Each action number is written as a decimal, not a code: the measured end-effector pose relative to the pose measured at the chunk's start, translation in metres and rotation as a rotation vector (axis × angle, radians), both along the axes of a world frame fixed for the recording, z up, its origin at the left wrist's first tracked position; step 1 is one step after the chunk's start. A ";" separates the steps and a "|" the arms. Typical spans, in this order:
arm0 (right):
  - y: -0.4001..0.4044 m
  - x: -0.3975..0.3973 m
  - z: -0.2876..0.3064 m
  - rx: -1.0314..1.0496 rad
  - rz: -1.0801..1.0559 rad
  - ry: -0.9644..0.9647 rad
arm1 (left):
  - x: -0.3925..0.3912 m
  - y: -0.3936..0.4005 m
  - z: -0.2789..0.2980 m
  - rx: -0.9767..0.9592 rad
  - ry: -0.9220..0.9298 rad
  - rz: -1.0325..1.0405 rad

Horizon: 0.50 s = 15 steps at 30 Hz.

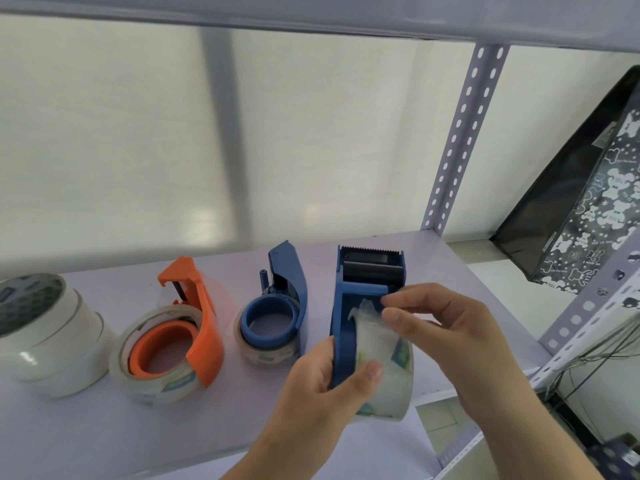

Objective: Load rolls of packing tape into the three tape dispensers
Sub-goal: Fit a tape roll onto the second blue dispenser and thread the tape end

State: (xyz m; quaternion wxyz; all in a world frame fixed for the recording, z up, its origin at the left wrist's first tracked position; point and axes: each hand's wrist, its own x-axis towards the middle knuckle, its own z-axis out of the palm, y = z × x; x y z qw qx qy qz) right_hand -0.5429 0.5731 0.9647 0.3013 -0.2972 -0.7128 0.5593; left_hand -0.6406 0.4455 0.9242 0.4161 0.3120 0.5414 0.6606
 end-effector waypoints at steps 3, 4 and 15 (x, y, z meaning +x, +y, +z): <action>-0.003 -0.004 -0.002 0.127 0.036 -0.124 | 0.000 0.001 -0.003 -0.017 0.016 0.024; -0.004 -0.005 -0.003 0.153 0.034 -0.132 | 0.000 0.001 -0.004 -0.030 0.020 0.025; -0.007 -0.014 -0.007 0.257 -0.023 -0.154 | 0.003 0.000 -0.004 -0.060 -0.065 0.062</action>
